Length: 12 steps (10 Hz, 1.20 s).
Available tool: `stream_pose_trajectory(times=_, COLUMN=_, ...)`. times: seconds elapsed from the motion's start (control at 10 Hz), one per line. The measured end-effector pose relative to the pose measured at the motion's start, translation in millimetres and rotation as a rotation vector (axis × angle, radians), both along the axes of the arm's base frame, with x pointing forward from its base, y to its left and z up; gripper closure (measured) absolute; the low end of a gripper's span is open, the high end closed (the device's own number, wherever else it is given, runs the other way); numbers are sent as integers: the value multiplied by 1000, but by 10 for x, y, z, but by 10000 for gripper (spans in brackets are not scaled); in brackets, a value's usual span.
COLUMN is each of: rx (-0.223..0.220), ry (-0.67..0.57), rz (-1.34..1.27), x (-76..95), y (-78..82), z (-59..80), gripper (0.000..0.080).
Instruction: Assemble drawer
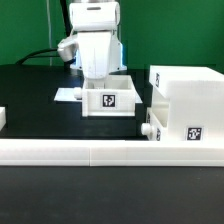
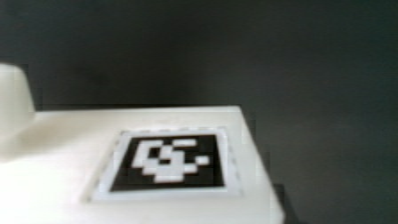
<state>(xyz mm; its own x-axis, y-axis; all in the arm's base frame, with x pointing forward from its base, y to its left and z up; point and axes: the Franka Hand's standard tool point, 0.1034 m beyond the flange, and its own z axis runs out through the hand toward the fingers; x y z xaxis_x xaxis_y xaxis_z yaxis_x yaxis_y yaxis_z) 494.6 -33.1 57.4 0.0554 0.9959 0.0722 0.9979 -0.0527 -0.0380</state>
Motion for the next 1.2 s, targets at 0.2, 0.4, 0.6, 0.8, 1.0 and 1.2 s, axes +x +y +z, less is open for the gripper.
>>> stream_pose_trajectory(times=0.2, rx=-3, ry=-1, rz=6, x=6, y=0, z=-4, gripper=755)
stream_pose_trajectory(times=0.4, rx=-1, ry=-3, rz=36, x=7, y=-13, z=-19, gripper=755)
stream_pose_trajectory(times=0.6, rx=2, ry=-16, rz=88, x=118, y=-11, z=-20, gripper=755)
stream_pose_trajectory(times=0.8, rx=-3, ry=-22, rz=108, x=240, y=21, z=7, gripper=755)
stream_pose_trajectory(times=1.0, rx=-3, ry=-18, rz=112, x=253, y=22, z=0, gripper=755)
stream_pose_trajectory(times=1.2, rx=-3, ry=-17, rz=111, x=248, y=19, z=-5, gripper=755)
